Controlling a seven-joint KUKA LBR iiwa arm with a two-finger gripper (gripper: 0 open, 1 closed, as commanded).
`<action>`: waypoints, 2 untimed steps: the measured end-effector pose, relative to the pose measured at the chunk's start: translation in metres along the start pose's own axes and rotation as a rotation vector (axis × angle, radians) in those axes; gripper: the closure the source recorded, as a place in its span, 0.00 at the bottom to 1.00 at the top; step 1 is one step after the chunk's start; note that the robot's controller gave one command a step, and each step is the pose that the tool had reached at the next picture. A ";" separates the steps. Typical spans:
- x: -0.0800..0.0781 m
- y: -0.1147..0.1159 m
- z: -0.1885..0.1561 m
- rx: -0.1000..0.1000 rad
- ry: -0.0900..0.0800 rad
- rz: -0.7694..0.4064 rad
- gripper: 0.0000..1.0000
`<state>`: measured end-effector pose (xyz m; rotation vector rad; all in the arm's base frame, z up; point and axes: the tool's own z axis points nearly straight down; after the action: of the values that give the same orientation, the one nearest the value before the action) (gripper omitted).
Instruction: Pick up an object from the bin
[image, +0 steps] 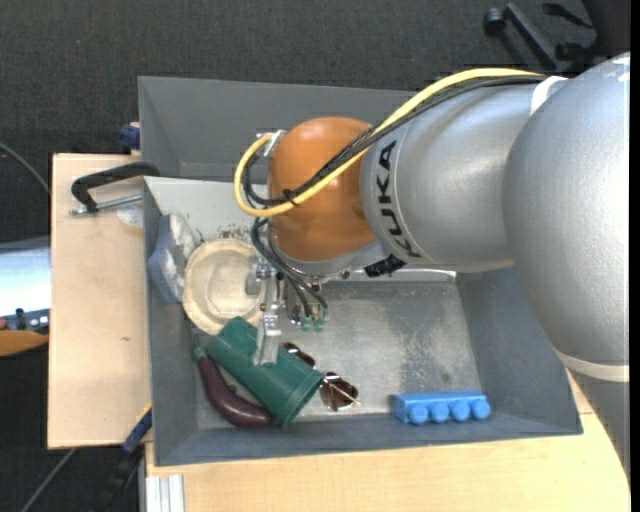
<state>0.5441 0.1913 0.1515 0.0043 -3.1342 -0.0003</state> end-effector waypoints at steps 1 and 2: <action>-0.002 -0.001 -0.005 -0.002 -0.008 0.002 0.00; -0.015 0.027 0.054 -0.005 -0.007 -0.114 0.00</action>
Offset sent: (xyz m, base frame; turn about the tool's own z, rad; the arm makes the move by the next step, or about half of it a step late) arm 0.0167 0.0339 -0.0815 -0.1566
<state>0.5591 0.2180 0.0973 0.1830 -3.1357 -0.0083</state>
